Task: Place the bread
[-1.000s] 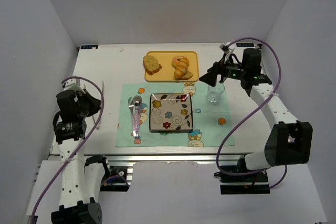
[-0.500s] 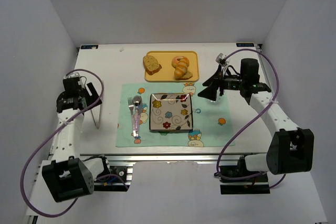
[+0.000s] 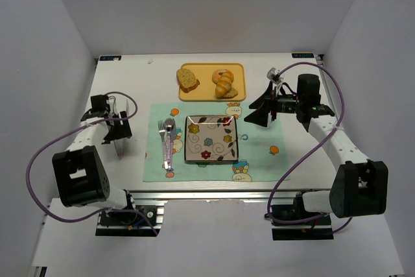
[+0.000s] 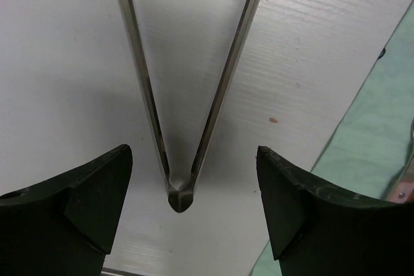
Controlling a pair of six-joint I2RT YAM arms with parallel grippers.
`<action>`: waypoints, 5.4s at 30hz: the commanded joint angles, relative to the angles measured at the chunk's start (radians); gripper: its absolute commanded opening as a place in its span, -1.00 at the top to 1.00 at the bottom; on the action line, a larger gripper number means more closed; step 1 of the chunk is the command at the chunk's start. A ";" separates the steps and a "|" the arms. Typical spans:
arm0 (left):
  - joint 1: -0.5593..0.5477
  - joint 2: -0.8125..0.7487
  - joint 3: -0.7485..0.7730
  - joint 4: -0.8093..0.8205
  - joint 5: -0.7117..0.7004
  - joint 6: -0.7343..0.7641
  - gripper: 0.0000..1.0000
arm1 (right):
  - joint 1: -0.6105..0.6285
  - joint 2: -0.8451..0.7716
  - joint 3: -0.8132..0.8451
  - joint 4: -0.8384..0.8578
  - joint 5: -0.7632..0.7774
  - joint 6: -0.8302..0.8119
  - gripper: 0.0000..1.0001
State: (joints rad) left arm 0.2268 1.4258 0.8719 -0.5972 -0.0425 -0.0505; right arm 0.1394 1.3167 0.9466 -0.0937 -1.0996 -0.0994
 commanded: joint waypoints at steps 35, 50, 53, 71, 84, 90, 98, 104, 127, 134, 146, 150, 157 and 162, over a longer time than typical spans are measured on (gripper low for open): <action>-0.003 0.072 0.093 0.143 0.167 0.009 0.68 | -0.041 0.067 0.054 0.046 -0.046 0.026 -0.79; -0.125 0.002 0.372 0.115 0.605 -0.371 -0.04 | -0.044 0.049 0.043 0.055 -0.066 0.036 -0.79; -0.165 0.038 0.397 0.135 0.635 -0.435 -0.06 | -0.044 0.038 0.038 0.055 -0.068 0.038 -0.79; -0.474 0.458 0.772 0.183 0.475 -0.473 -0.06 | -0.054 -0.036 -0.006 0.022 -0.060 0.030 -0.79; -0.535 0.670 0.964 0.105 0.474 -0.440 -0.07 | -0.064 -0.028 -0.009 0.022 -0.057 0.029 -0.79; -0.535 0.679 0.946 0.108 0.441 -0.440 -0.08 | -0.067 -0.017 -0.008 0.028 -0.060 0.032 -0.79; -0.535 0.711 0.954 0.096 0.451 -0.436 -0.08 | -0.072 -0.007 -0.008 0.038 -0.063 0.036 -0.79; -0.538 0.726 0.951 0.103 0.490 -0.439 -0.08 | -0.073 -0.004 -0.011 0.038 -0.065 0.038 -0.79; -0.547 0.760 0.995 0.054 0.520 -0.436 0.01 | -0.075 0.006 -0.012 0.069 -0.074 0.070 -0.79; -0.546 0.762 1.009 0.037 0.506 -0.431 0.49 | -0.075 0.000 -0.020 0.069 -0.072 0.070 -0.79; -0.546 0.716 1.084 0.065 0.452 -0.431 1.00 | -0.078 -0.010 -0.031 0.071 -0.072 0.069 -0.79; -0.544 0.687 1.082 0.077 0.389 -0.411 1.00 | -0.081 -0.010 -0.032 0.069 -0.074 0.070 -0.79; -0.546 0.634 1.050 0.099 0.302 -0.387 1.00 | -0.081 -0.013 -0.035 0.072 -0.074 0.069 -0.79; -0.544 0.605 1.029 0.117 0.262 -0.358 1.00 | -0.081 -0.013 -0.039 0.071 -0.074 0.070 -0.79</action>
State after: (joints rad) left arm -0.3119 2.1448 1.9041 -0.5381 0.2596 -0.4404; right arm 0.0647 1.3174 0.9180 -0.0494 -1.1549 -0.0326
